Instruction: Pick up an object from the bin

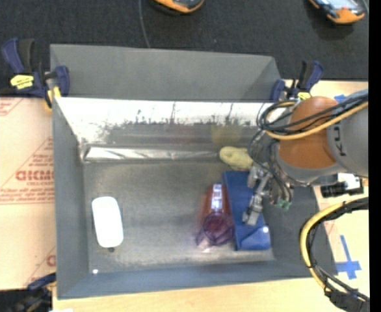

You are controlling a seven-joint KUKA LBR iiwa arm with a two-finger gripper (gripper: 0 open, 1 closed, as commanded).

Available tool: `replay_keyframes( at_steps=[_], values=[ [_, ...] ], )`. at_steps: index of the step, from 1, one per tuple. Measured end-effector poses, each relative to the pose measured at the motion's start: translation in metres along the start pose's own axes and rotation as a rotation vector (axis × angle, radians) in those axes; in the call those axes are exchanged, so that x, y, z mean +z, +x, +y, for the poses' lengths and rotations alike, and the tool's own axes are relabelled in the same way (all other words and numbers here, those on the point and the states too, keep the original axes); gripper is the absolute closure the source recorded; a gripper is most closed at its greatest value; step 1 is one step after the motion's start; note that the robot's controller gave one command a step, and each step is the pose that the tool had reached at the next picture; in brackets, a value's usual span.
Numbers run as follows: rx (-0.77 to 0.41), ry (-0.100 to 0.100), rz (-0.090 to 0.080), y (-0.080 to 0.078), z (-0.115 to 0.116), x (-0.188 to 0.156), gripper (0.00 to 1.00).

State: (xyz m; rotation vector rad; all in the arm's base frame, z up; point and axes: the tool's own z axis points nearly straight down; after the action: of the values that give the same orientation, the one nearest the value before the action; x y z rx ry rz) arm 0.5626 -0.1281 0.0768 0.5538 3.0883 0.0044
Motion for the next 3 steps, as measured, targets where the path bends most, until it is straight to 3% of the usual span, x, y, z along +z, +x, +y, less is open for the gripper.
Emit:
replay_keyframes(
  at_steps=[1,2,3],
  values=[
    [-0.333,0.002,-0.001,0.009,0.030,-0.017,0.00],
    [-0.305,0.000,-0.003,-0.026,0.014,-0.061,0.00],
    [-0.126,0.000,0.000,-0.013,0.009,-0.046,0.00]
  ],
)
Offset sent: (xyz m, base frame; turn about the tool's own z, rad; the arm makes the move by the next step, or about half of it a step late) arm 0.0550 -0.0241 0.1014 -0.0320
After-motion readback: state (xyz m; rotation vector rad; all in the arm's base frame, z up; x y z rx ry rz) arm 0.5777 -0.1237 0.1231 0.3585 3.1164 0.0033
